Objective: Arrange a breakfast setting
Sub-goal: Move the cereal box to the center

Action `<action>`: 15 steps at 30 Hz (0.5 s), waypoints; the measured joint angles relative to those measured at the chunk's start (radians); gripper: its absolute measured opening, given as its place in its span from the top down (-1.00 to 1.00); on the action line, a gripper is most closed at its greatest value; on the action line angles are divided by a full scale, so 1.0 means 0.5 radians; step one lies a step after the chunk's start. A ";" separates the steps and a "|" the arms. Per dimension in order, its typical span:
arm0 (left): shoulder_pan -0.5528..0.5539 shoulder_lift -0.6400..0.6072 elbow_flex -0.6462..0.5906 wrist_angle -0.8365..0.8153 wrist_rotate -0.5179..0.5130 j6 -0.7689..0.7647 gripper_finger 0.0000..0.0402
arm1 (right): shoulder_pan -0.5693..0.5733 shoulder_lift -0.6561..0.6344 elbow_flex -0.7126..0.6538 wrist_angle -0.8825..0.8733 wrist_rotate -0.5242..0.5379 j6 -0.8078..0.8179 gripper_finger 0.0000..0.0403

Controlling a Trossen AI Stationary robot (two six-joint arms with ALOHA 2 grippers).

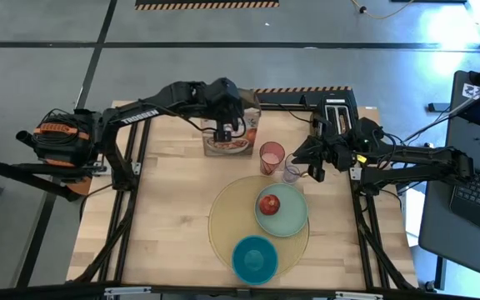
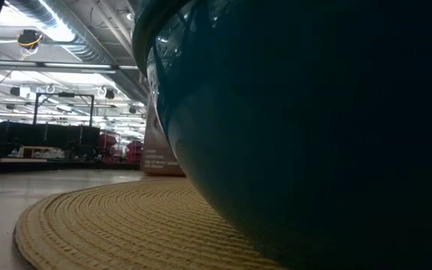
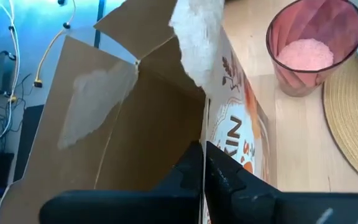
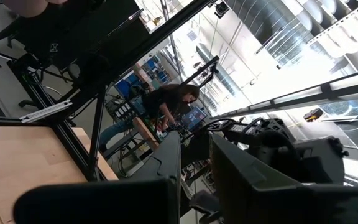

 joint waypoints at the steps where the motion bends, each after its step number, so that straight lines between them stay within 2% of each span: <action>1: -0.005 -0.001 0.000 -0.002 0.006 0.001 1.00 | 0.001 0.000 0.000 0.000 0.000 0.000 0.72; 7: -0.043 -0.002 0.000 -0.013 0.111 0.031 0.91 | 0.000 0.000 0.000 0.000 0.000 0.000 0.72; 15: -0.042 -0.002 0.002 -0.055 0.052 0.051 0.50 | 0.000 0.000 0.000 0.000 0.000 0.000 0.72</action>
